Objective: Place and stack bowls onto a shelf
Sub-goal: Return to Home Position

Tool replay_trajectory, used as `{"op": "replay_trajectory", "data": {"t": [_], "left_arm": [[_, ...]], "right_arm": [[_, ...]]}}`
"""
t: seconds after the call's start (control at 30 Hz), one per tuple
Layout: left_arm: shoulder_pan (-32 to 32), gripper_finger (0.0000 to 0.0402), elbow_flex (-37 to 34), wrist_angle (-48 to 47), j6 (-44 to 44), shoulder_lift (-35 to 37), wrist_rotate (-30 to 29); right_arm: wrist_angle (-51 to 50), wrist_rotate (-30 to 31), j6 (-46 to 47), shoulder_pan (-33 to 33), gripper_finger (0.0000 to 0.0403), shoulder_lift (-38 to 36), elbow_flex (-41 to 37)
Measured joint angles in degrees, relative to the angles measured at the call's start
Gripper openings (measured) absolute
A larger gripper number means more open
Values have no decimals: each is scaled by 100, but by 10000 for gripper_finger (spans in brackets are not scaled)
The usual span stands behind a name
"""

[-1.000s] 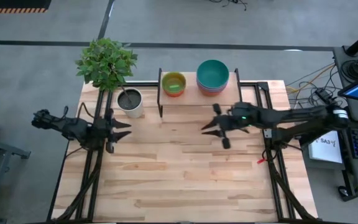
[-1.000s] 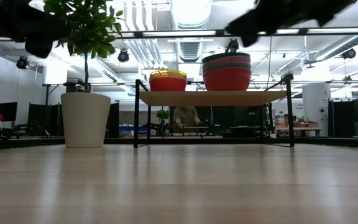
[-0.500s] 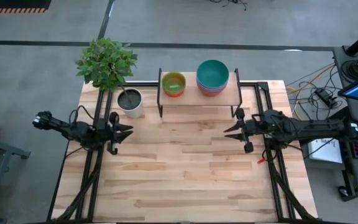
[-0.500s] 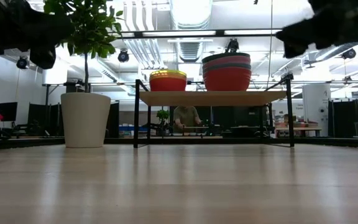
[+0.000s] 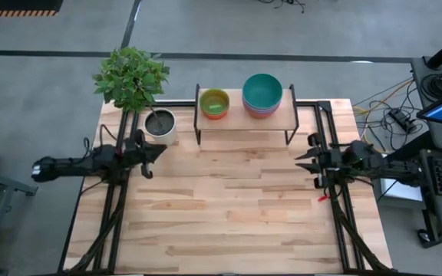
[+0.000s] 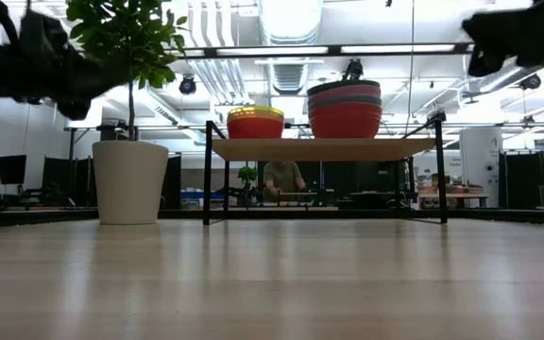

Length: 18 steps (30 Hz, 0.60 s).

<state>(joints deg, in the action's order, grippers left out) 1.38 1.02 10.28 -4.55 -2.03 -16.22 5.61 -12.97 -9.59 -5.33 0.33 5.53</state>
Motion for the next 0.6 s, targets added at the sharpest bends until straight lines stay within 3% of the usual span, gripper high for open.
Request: {"op": "replay_trajectory", "data": {"t": [0.1,0.27,0.6], "left_arm": [[400,1,-42,-448,-377,64,703],[592,0,-42,-358,-668,135,2271],[575,0,-44,-376,-576,124,2404]], "right_arm": [[-397,11,57,-17,68,-31,-67],[-200,-67,100,-53,68,78,-300],[-190,-57,116,-72,68,117,-482]]}}
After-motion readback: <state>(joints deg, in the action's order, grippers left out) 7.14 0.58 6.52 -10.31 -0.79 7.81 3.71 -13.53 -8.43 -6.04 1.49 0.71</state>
